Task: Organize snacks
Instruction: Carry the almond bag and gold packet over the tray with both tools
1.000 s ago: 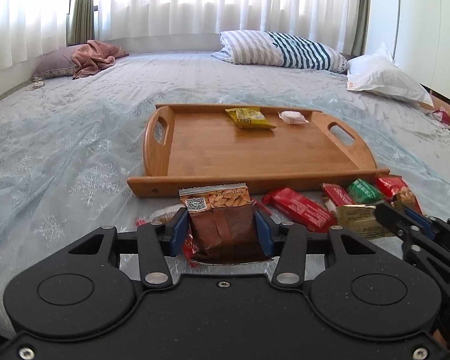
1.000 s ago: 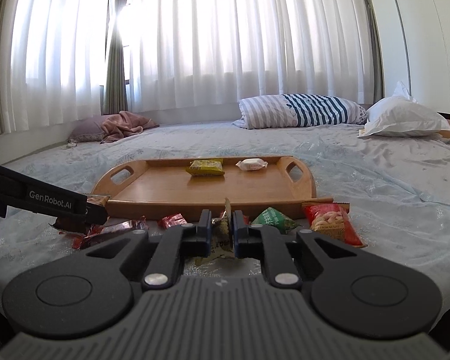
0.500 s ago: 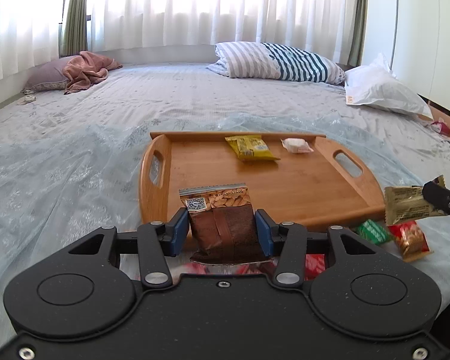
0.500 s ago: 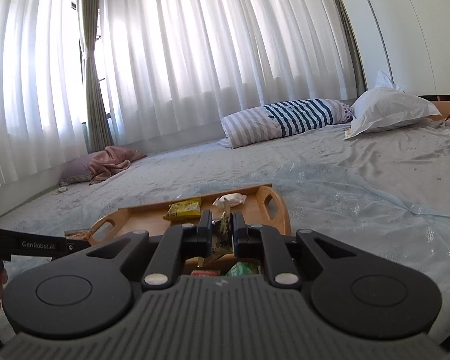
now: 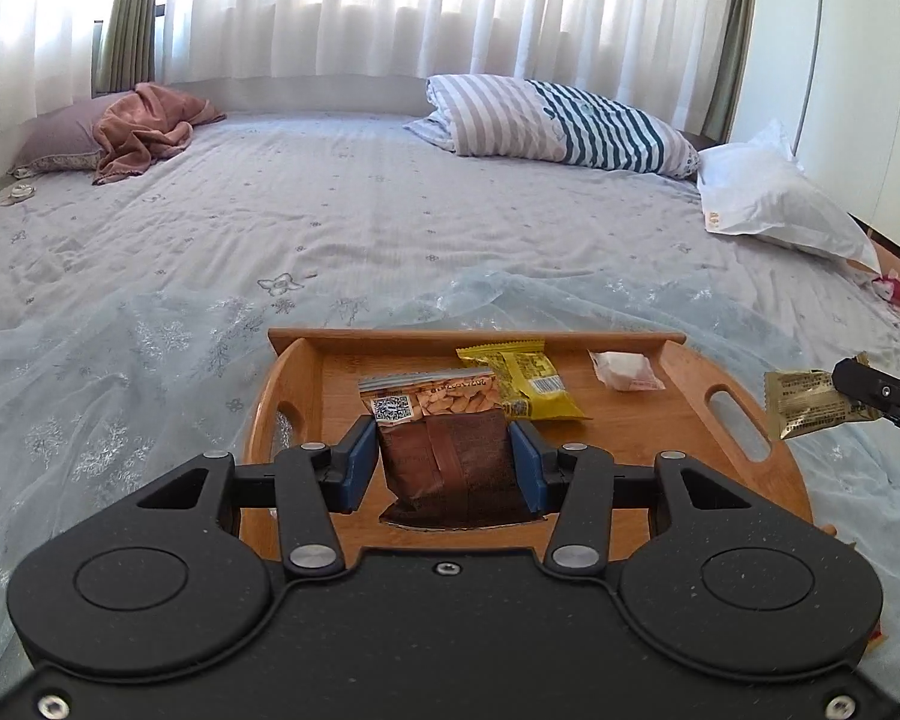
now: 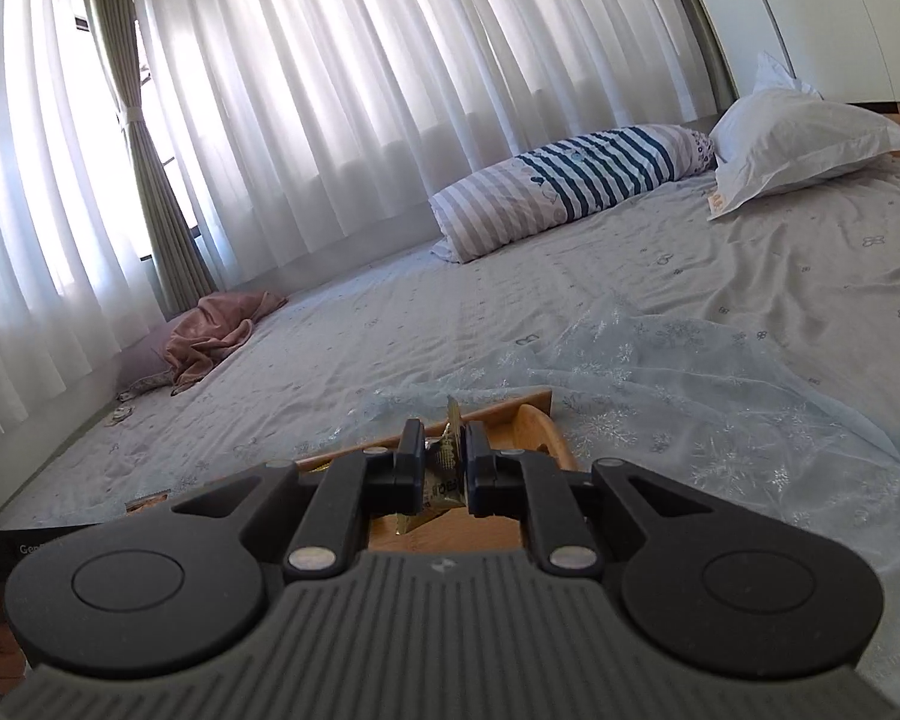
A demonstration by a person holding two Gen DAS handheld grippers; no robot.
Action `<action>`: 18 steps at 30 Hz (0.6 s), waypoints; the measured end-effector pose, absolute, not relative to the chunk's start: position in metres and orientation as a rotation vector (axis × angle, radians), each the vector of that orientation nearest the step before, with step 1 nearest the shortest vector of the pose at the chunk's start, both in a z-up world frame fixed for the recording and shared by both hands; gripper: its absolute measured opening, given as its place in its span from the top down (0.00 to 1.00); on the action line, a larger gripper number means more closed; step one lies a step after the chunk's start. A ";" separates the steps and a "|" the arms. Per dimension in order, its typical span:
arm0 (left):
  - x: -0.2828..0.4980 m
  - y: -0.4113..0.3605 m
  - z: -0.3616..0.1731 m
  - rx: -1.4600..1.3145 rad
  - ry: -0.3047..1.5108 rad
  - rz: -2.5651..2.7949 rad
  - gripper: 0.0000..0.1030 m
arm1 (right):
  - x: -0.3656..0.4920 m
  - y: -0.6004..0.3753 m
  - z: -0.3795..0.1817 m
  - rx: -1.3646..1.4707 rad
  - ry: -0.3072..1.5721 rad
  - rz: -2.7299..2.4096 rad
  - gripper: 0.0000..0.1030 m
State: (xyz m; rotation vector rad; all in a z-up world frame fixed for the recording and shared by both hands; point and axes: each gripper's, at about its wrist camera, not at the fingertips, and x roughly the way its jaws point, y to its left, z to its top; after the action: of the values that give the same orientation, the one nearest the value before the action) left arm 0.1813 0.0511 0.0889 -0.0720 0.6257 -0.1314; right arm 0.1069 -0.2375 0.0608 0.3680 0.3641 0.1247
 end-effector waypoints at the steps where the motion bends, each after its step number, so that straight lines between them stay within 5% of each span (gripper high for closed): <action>1: 0.189 0.052 0.088 -0.073 0.632 -0.127 0.56 | 0.115 -0.238 0.061 0.374 0.377 0.126 0.85; 18: 0.305 0.059 0.041 -0.094 0.793 -0.064 0.56 | 0.219 -0.238 0.021 0.541 0.639 0.156 0.85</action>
State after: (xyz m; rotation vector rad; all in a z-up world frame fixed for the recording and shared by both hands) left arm 0.3047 0.0589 0.0409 -0.0935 0.7927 -0.0645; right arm 0.2194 -0.2384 0.0207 0.5410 0.6395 0.1565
